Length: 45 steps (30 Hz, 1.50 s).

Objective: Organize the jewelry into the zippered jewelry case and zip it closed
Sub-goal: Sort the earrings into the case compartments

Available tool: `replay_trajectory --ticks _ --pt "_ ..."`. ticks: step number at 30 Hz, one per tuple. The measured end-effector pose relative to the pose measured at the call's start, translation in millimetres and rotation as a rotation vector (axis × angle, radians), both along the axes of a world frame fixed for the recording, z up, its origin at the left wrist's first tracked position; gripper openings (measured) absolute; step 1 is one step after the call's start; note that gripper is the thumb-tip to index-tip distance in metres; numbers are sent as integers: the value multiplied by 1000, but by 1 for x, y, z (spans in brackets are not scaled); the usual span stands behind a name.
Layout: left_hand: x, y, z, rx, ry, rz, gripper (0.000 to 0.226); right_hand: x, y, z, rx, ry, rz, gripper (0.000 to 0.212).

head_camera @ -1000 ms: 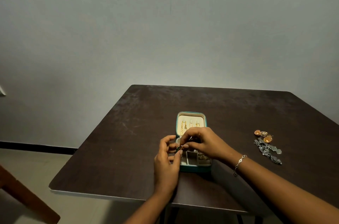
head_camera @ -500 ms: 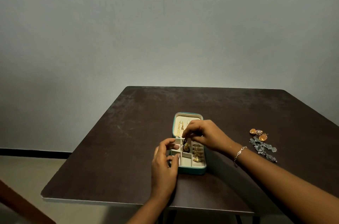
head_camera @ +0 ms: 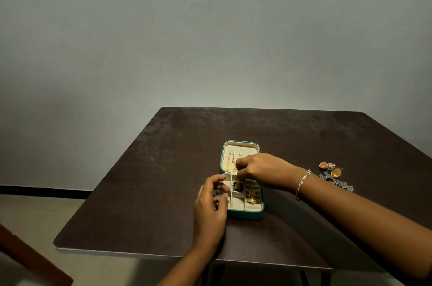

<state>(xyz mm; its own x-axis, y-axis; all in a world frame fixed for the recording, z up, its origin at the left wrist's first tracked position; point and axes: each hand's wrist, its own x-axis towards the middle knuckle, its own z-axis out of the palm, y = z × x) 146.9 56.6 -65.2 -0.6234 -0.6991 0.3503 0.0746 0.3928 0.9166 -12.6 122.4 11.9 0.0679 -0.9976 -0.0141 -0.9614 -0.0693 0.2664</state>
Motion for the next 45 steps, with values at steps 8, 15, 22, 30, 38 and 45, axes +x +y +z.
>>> replay_trajectory --ticks 8,15,22,30,38,45 --pt "1 1 3 33 16 -11 36 8 -1 -5 98 117 147 18" --pt "1 2 2 25 61 22 41 15 0 -14 -3 -122 62 29" --pt "2 0 -2 -4 80 51 45 10 -1 -29 -166 -473 -91 15" --pt "1 -3 -6 -83 77 93 43 -2 40 -33 -437 -622 -109 18" --pt "0 6 -2 -273 99 93 40 -10 118 -55 -562 -627 -113 8" --pt "-28 49 7 -409 209 -23 22 -33 170 -63 -632 -704 -317 11"
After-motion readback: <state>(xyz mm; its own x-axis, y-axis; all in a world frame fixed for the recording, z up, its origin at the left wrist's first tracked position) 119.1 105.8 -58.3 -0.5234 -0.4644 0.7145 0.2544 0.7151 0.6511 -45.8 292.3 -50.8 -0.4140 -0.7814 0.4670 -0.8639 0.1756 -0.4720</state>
